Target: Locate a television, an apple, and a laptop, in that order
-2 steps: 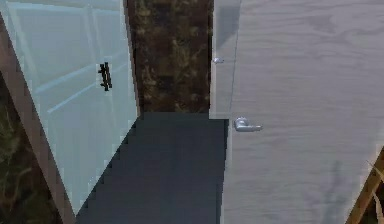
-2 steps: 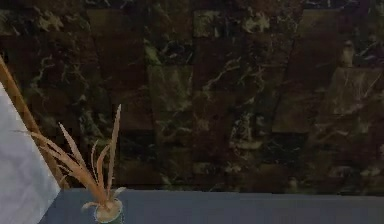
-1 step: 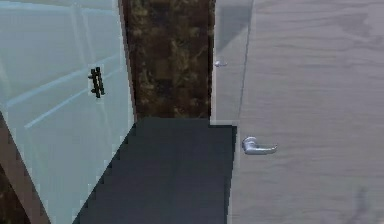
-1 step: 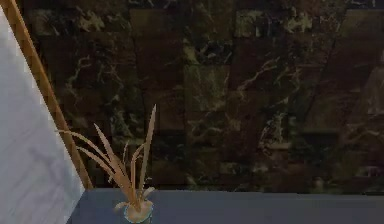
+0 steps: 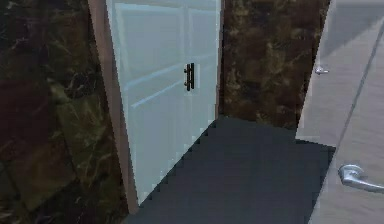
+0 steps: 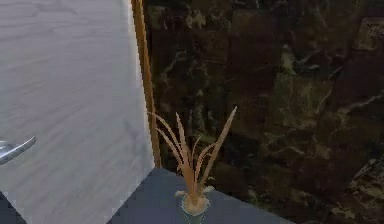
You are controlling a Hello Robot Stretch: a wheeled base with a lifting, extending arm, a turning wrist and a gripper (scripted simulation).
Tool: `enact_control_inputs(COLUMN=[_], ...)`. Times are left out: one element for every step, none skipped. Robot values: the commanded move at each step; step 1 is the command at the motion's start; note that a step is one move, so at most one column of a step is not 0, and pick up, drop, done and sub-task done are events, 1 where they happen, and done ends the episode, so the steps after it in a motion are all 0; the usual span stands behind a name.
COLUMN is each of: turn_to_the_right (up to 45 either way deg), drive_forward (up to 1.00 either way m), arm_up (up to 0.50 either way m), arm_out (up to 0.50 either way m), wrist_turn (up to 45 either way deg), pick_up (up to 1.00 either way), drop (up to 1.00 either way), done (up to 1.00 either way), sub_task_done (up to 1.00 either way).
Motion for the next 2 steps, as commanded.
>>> enact_control_inputs(turn_to_the_right=[0.0,45.0], drive_forward=[0.65,0.0], arm_up=[0.0,0.0], arm_out=[0.0,0.0], wrist_turn=[0.0,0.0], pick_up=[0.0,0.0], drop=[0.0,0.0], done=[0.0,0.0], sub_task_done=[0.0,0.0])
